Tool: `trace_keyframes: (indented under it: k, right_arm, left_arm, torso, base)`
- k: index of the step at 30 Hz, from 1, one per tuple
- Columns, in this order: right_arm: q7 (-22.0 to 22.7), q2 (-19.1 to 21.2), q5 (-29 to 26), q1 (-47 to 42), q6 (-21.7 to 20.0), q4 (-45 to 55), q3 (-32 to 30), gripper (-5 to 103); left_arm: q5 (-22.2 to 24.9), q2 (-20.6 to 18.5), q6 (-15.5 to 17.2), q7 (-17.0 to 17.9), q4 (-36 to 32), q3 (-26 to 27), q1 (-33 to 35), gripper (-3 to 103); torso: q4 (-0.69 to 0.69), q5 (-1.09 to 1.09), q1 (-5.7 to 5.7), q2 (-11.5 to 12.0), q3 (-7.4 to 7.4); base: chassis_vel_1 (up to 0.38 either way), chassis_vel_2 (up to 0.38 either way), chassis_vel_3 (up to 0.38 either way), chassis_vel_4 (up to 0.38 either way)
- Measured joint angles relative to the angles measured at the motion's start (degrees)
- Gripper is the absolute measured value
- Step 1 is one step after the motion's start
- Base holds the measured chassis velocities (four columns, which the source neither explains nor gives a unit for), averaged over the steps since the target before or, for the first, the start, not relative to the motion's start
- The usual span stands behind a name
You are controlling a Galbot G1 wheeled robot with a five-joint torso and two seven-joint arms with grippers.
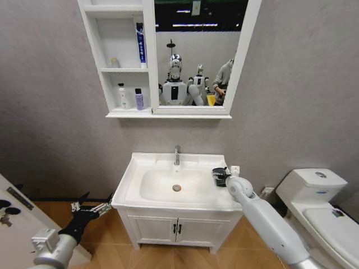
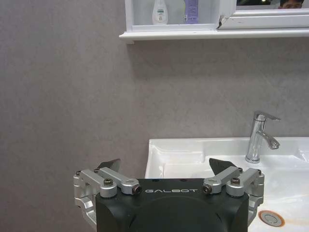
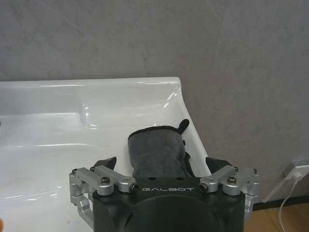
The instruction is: Move facial cleanser and shampoo from washbasin to cabinet, then wipe washbasin with towel.
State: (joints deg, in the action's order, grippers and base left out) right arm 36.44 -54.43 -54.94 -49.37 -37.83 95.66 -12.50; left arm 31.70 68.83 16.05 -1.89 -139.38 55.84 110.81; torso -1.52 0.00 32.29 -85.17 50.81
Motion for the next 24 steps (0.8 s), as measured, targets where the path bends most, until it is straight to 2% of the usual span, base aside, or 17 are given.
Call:
trace_keyframes:
  k: [13, 24]
  right_arm:
    - [-0.52, -0.36, 0.25, 0.92, 0.91, -4.58, 0.12, 100]
    - [-1.81, -2.14, 1.21, 6.25, 1.45, -10.59, 4.23, 100]
  left_arm:
    - [0.00, 0.00, 0.00, 0.00, 0.00, 0.00, 0.00, 100]
    - [0.00, 0.00, 0.00, 0.00, 0.00, 0.00, 0.00, 100]
  torso:
    - [0.00, 0.00, -0.01, -0.01, 0.00]
    - [0.01, 0.00, 0.00, -0.01, 0.00]
  base:
    - [0.000, 0.000, 0.000, 0.000]
    - [0.000, 0.000, 0.000, 0.000]
